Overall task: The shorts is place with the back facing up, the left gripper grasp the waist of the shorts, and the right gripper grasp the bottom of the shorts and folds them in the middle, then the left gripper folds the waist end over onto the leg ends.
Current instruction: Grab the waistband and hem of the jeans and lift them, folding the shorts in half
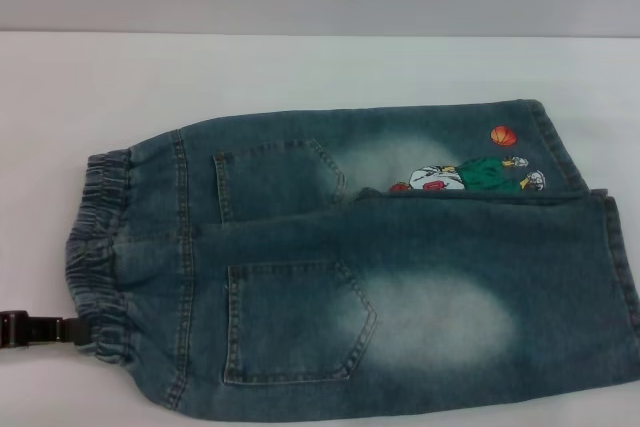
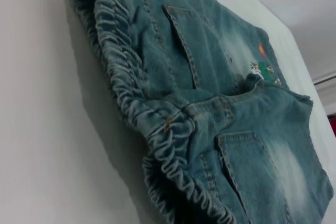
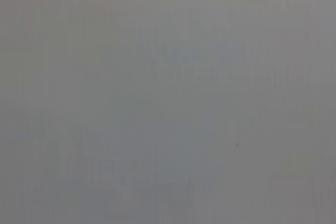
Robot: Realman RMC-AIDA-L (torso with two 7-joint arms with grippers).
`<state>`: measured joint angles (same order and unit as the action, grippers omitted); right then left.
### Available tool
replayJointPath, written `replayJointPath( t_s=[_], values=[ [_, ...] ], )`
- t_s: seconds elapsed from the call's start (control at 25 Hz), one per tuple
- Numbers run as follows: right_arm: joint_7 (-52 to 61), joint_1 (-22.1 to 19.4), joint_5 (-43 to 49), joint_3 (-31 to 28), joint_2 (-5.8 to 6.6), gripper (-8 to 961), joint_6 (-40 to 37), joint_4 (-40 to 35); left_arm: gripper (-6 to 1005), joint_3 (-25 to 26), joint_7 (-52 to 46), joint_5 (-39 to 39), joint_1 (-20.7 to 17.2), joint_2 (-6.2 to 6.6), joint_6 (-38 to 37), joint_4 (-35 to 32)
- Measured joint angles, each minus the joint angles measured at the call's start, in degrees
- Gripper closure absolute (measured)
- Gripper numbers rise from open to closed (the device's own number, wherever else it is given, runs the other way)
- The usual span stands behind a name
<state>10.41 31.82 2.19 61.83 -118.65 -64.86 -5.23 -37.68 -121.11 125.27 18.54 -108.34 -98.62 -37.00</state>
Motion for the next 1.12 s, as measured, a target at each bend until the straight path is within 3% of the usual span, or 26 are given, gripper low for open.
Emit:
replayJointPath(
  t_s=[0.16, 0.24, 0.36, 0.52, 0.64, 0.72, 0.92, 1.12],
  values=[
    [2.8, 0.0, 0.5, 0.3, 0.31, 402, 0.2, -0.8, 961, 0.1, -0.2, 0.0, 0.1, -0.1, 0.9, 0.0],
    [8.1, -0.5, 2.5, 1.0, 1.17, 402, 0.9, -2.5, 962, 0.2, -0.2, -0.2, 0.2, -0.15, 1.2, 0.0],
    [24.3, -2.5, 12.7, 2.3, 3.94, 401, 2.0, -8.0, 965, 0.4, -0.3, -0.5, 0.4, -0.33, 1.7, 0.0],
    [51.7, -4.4, 34.8, 2.1, 8.76, 401, -1.1, -17.9, 964, 1.8, -0.3, -0.6, 0.7, -0.56, 1.9, 0.0],
    [67.3, -3.8, 51.0, -0.9, 11.87, 401, -8.4, -24.0, 962, 3.1, -0.1, -0.6, 0.8, -0.66, 1.9, 0.0],
    [73.8, -2.5, 60.5, -5.1, 13.1, 401, -14.3, -26.6, 960, 3.7, 0.0, -0.6, 0.8, -0.7, 2.0, 0.0],
    [85.1, 2.1, 80.9, -14.4, 15.78, 402, -29.4, -28.9, 956, 3.9, 0.0, -0.6, 0.8, -0.88, 2.0, 0.0],
    [90.0, 6.0, 97.7, -18.0, 17.48, 402, -40.3, -30.9, 952, 3.9, -0.2, -0.6, 0.9, -1.01, 1.9, 0.0]
  ],
)
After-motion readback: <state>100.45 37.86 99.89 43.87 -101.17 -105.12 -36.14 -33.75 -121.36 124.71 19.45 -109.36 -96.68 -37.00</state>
